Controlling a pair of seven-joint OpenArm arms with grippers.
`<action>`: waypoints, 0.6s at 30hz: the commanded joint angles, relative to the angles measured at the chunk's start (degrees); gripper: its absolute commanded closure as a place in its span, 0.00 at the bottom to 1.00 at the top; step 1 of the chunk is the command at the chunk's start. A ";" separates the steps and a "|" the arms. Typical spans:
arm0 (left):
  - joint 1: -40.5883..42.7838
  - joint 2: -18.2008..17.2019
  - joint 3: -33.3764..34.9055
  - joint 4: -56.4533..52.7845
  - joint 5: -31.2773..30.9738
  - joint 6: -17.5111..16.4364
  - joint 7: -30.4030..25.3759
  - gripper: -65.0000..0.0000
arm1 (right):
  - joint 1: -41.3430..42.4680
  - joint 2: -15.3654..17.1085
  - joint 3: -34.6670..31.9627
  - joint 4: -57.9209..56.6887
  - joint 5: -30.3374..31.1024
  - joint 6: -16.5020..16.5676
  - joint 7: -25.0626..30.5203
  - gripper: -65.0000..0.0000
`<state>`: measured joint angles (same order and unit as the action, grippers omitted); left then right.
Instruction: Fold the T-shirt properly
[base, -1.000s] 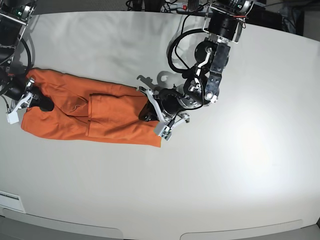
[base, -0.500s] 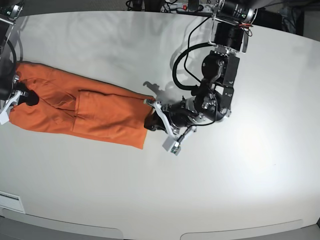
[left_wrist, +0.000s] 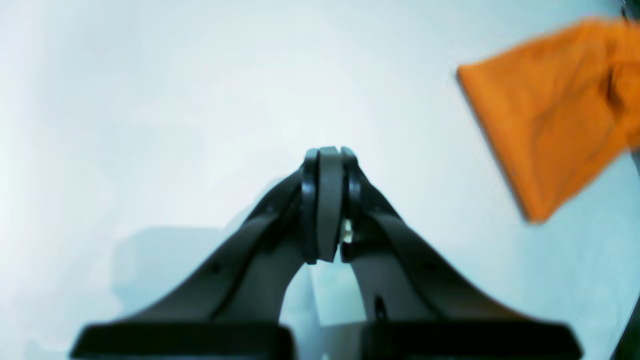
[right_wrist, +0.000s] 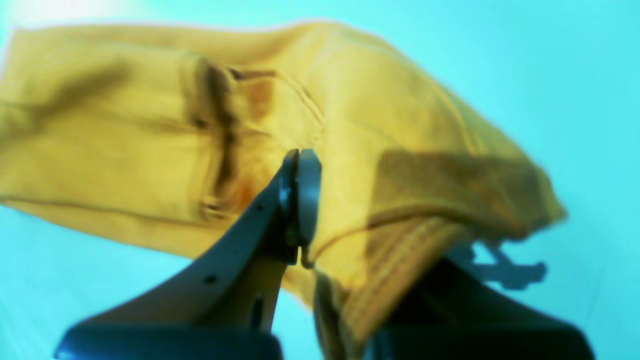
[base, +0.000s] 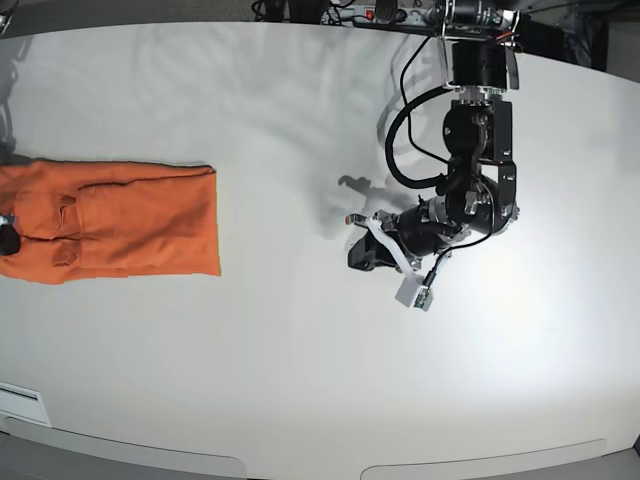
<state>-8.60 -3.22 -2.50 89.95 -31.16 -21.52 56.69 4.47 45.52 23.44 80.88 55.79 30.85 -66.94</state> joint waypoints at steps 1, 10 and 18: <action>-0.33 -0.66 -0.15 0.92 -2.34 -0.83 -1.14 1.00 | 0.90 1.57 0.57 2.64 1.09 -0.74 0.68 1.00; 3.67 -2.03 -0.15 0.92 -7.41 -4.46 -1.09 1.00 | 0.90 -6.43 0.57 13.16 15.23 -0.17 -5.53 1.00; 3.65 -2.03 -0.15 0.92 -9.07 -5.55 -1.22 1.00 | 0.92 -14.14 0.55 13.27 29.21 5.31 -12.92 1.00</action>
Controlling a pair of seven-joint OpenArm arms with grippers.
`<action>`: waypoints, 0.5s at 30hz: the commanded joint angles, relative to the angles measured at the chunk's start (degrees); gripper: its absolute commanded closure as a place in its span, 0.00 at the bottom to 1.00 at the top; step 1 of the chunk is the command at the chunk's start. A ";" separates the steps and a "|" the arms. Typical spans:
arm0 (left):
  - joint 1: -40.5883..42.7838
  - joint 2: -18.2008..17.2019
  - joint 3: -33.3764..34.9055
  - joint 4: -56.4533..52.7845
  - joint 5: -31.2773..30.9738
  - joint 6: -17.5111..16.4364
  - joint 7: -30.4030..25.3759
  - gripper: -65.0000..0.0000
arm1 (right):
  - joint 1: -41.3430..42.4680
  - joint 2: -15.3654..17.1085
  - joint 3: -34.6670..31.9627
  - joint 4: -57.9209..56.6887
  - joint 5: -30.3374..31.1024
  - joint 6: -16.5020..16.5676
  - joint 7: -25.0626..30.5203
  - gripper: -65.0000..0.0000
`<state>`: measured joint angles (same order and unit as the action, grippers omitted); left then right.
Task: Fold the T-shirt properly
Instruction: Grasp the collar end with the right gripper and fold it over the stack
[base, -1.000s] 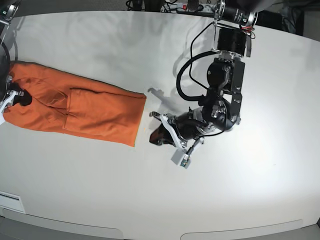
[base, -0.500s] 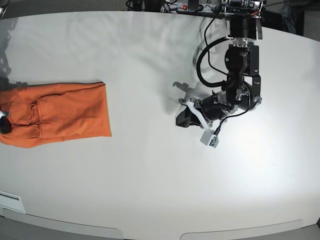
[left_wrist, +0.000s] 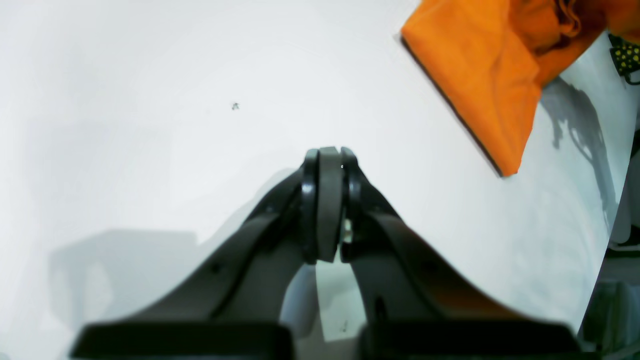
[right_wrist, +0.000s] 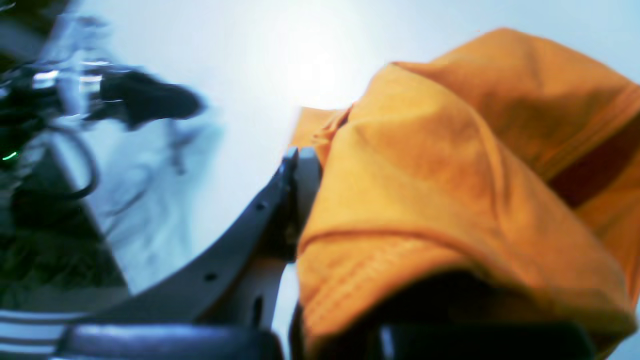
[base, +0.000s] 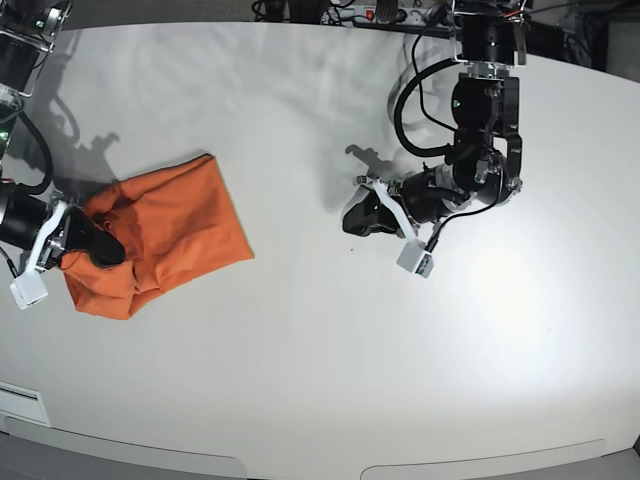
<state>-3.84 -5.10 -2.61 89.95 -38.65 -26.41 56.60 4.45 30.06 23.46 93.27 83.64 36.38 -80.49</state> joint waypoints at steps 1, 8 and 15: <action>-1.11 -0.15 -0.04 0.92 -2.01 -0.66 -1.16 1.00 | 0.94 0.52 0.52 0.87 1.36 0.42 0.49 1.00; -1.11 -0.15 -0.04 0.92 -2.82 -0.68 -1.25 1.00 | 0.79 -7.17 0.52 0.85 1.36 2.16 0.49 1.00; -1.11 -0.15 -0.04 0.92 -2.80 -0.66 -1.22 1.00 | 0.74 -14.64 -0.02 0.83 1.36 3.62 0.49 1.00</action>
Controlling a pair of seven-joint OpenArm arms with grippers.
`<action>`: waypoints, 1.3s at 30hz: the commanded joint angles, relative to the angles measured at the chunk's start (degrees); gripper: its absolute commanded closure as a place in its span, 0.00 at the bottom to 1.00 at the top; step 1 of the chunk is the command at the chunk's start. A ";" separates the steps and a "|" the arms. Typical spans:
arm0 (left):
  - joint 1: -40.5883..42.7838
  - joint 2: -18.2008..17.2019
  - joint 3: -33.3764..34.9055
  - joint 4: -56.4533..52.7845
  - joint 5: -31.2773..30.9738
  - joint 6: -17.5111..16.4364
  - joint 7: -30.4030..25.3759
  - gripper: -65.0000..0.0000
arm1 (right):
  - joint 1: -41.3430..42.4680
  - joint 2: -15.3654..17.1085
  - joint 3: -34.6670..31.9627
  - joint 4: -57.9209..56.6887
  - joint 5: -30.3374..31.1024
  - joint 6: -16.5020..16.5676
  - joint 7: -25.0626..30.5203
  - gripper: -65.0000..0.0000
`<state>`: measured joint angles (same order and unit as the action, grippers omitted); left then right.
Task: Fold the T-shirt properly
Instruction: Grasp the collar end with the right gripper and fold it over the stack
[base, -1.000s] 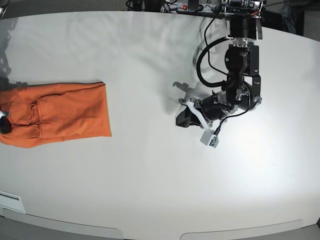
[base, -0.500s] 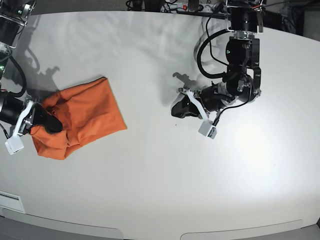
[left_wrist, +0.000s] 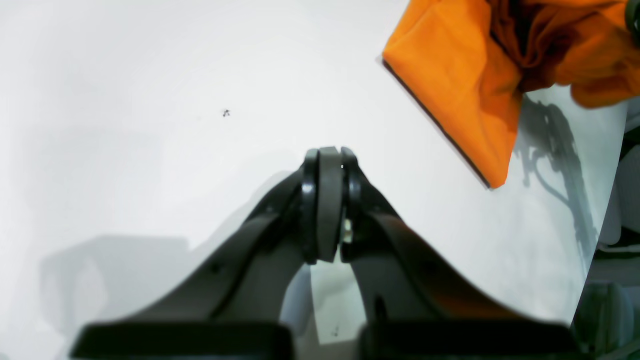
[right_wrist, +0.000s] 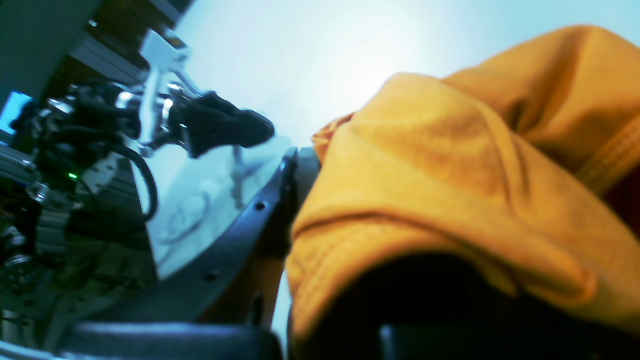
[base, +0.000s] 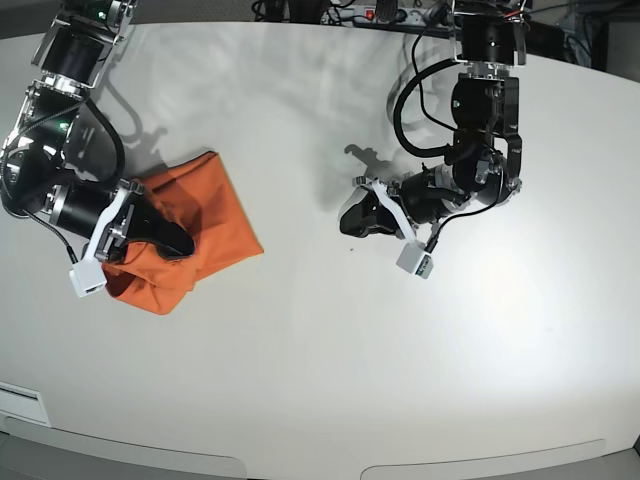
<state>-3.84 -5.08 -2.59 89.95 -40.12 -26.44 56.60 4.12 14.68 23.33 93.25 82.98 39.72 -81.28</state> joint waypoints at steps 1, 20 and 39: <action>-1.11 -0.15 -0.07 0.92 -1.36 -0.63 -1.25 1.00 | 1.09 -0.07 -0.55 0.79 2.02 0.28 1.28 1.00; -1.14 -0.15 -0.07 0.92 -3.06 -2.51 -1.25 1.00 | 3.80 -4.33 -27.41 -0.17 -2.36 0.28 1.28 0.42; -3.04 -0.81 -0.07 0.94 -2.36 -3.91 -0.76 1.00 | 9.25 -4.31 -31.78 -0.28 -8.09 0.28 1.28 0.43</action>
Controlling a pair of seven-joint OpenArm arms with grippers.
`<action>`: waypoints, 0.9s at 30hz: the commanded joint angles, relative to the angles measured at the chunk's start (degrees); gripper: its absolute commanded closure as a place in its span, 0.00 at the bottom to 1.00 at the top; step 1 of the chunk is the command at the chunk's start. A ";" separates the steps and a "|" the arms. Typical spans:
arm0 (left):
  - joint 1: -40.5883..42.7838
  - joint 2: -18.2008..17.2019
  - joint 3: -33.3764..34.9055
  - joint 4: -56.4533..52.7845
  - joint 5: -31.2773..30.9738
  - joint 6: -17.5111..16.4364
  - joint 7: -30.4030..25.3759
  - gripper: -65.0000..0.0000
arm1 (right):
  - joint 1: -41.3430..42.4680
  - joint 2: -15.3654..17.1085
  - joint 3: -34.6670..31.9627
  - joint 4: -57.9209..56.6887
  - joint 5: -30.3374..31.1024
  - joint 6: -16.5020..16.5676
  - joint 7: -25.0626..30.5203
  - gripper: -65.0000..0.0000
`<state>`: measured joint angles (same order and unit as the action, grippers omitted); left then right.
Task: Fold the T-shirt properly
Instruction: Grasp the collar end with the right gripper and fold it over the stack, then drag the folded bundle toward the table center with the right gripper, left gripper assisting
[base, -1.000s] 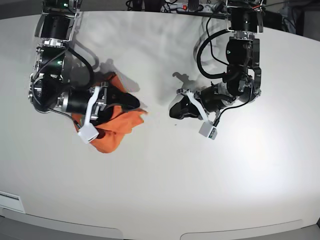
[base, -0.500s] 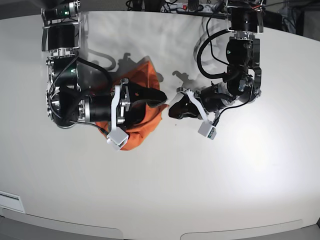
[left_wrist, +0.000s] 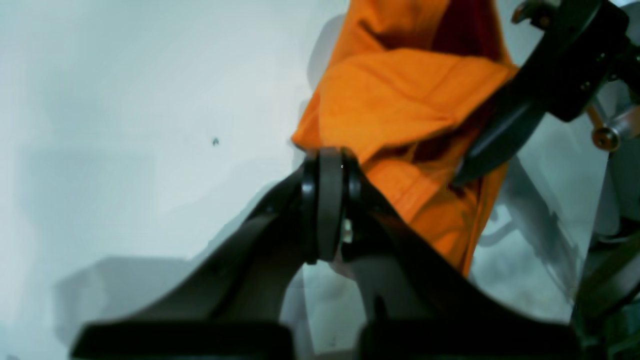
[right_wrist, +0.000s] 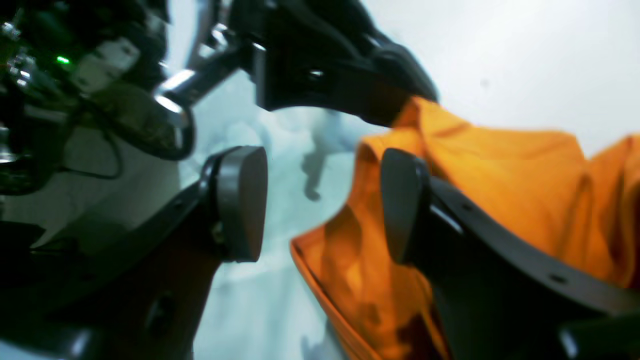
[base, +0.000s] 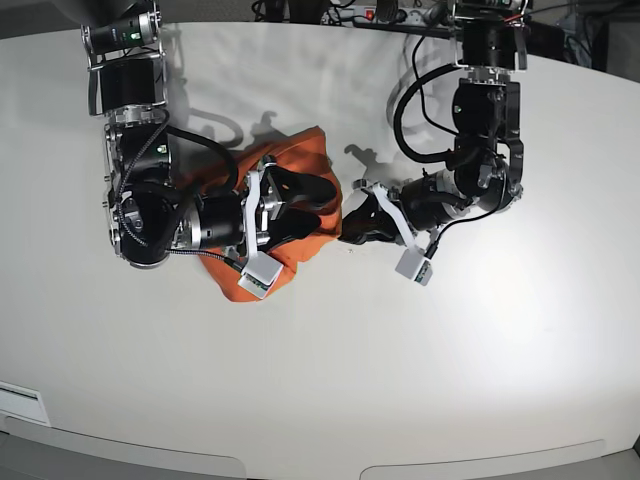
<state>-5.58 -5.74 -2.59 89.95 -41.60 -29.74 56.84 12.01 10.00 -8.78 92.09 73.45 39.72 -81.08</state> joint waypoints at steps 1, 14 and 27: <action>-1.95 -0.63 -0.09 0.94 -0.81 -1.20 -0.83 1.00 | 1.36 0.37 0.50 0.87 1.51 0.28 1.08 0.43; -4.26 -7.72 -0.11 0.94 -0.24 -1.40 -0.83 1.00 | 3.89 0.52 4.33 7.65 -5.70 0.28 1.08 0.54; -4.11 -7.76 -0.11 0.94 -0.28 -1.38 -1.05 1.00 | -1.38 1.60 3.08 7.61 -30.21 0.28 17.53 0.66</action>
<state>-8.60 -13.19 -2.59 89.95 -40.73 -30.70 56.86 8.88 11.40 -5.91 98.76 42.06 39.81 -65.30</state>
